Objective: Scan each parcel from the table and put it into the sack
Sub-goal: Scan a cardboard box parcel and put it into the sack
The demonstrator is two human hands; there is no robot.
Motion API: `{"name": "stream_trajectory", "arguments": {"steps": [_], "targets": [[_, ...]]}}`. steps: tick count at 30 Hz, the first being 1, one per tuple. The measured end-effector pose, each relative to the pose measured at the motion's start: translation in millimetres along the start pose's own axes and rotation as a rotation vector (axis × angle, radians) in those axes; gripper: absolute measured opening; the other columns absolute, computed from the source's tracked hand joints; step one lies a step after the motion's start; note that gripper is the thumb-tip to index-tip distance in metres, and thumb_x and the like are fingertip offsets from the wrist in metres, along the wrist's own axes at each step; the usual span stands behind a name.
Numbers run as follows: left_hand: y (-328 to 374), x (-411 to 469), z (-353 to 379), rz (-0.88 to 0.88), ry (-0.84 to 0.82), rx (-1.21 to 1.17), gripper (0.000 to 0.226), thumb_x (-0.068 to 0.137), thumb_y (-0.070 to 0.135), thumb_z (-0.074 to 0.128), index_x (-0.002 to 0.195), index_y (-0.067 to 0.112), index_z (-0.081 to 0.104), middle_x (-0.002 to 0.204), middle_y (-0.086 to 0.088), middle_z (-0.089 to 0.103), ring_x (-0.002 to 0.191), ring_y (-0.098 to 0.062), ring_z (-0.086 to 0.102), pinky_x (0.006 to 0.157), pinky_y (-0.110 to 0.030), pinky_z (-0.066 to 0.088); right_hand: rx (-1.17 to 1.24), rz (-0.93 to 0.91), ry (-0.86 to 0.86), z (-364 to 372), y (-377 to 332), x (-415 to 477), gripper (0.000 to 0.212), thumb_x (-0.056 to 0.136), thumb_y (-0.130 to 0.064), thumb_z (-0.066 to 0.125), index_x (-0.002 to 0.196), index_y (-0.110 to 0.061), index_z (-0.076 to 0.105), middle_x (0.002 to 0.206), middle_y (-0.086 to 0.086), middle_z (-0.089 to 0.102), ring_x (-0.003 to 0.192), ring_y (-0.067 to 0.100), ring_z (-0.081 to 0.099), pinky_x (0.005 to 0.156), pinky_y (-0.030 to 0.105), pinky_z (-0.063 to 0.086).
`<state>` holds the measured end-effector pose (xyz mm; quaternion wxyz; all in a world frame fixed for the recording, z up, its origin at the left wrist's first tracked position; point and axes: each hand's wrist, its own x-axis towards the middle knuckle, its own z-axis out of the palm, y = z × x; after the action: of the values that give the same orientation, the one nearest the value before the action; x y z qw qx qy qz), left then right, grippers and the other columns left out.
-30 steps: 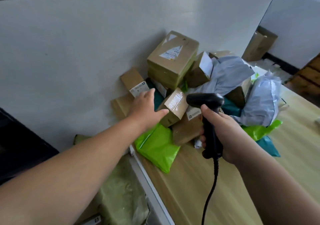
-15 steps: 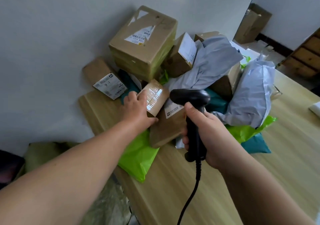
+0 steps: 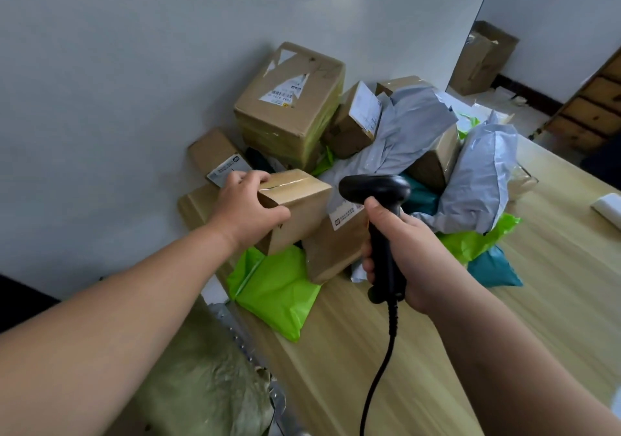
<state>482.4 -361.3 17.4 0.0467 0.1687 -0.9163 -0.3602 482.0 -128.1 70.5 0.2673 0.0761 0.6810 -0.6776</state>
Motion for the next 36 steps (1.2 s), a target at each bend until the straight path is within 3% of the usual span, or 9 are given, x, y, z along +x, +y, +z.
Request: {"name": "stream_trajectory", "arguments": {"steps": [7,11,16,21,24,28,31,34,36], "targets": [[-10,-30,-33,-0.218,-0.038,-0.405,0.059,0.059,0.047,0.063,0.114,0.025,0.057,0.118,-0.005,0.048,0.102,-0.021,0.052,0.086,-0.033,0.046,0.002,-0.002,0.004,12,4,-30,0.04,0.091,-0.047,0.063,0.099,-0.01,0.053,0.059,0.005,0.056,0.047,0.02,0.054,0.046,0.029,0.046],[-7,-54,-49,-0.423,-0.087,-0.698,0.023,0.082,0.043,0.06,0.088,0.022,0.056,0.085,-0.004,0.054,0.072,-0.018,0.053,0.069,-0.031,0.047,0.023,-0.015,-0.003,19,6,-48,0.037,0.091,-0.045,0.065,0.096,-0.01,0.053,0.058,0.006,0.056,0.047,0.02,0.053,0.045,0.03,0.045],[-5,-86,-67,-0.712,-0.249,-1.082,0.035,0.084,0.052,0.051,0.082,0.018,0.058,0.068,-0.005,0.058,0.071,-0.026,0.058,0.074,-0.038,0.049,0.027,-0.135,-0.013,32,9,-69,0.023,0.09,-0.026,0.069,0.087,-0.011,0.052,0.055,0.003,0.052,0.045,0.017,0.051,0.045,0.029,0.044],[4,-118,-79,-0.691,-0.349,-1.271,0.043,0.086,0.054,0.045,0.087,0.016,0.064,0.065,-0.01,0.07,0.075,-0.03,0.061,0.063,-0.037,0.054,0.072,-0.242,0.019,52,10,-87,0.02,0.089,-0.011,0.069,0.083,-0.011,0.049,0.049,-0.002,0.051,0.043,0.015,0.048,0.042,0.025,0.041],[12,-134,-85,-0.661,-0.393,-1.315,0.048,0.088,0.053,0.042,0.097,0.012,0.064,0.076,-0.014,0.069,0.074,-0.034,0.063,0.062,-0.039,0.056,0.024,-0.275,0.098,64,13,-98,0.023,0.084,-0.021,0.076,0.093,-0.014,0.056,0.069,0.001,0.064,0.056,0.02,0.061,0.047,0.028,0.045],[22,-155,-90,-0.603,-0.489,-1.196,0.04,0.088,0.048,0.04,0.095,0.015,0.063,0.09,-0.01,0.059,0.09,-0.032,0.056,0.084,-0.041,0.043,0.008,-0.34,0.159,77,13,-116,0.035,0.077,-0.024,0.083,0.107,-0.022,0.063,0.09,-0.001,0.071,0.07,0.015,0.066,0.055,0.026,0.046],[26,-167,-95,-0.548,-0.4,-1.076,0.022,0.091,0.034,0.043,0.079,0.021,0.055,0.078,-0.003,0.052,0.074,-0.018,0.047,0.075,-0.032,0.035,-0.029,-0.39,0.184,79,13,-129,0.039,0.071,-0.021,0.087,0.103,-0.027,0.065,0.088,-0.007,0.074,0.074,0.01,0.07,0.06,0.023,0.052],[26,-175,-104,-0.458,-0.357,-1.009,0.012,0.093,0.02,0.046,0.086,0.02,0.055,0.078,-0.004,0.054,0.07,-0.019,0.051,0.069,-0.032,0.037,-0.127,-0.408,0.223,79,15,-142,0.045,0.068,-0.02,0.089,0.103,-0.028,0.063,0.097,-0.009,0.072,0.088,0.011,0.069,0.077,0.03,0.055],[26,-181,-113,-0.426,-0.426,-0.977,0.011,0.091,0.028,0.049,0.089,0.021,0.058,0.078,-0.005,0.057,0.071,-0.021,0.054,0.07,-0.033,0.039,-0.16,-0.416,0.227,79,17,-150,0.05,0.067,-0.019,0.09,0.107,-0.027,0.062,0.101,-0.007,0.072,0.094,0.014,0.068,0.082,0.033,0.055]]}}
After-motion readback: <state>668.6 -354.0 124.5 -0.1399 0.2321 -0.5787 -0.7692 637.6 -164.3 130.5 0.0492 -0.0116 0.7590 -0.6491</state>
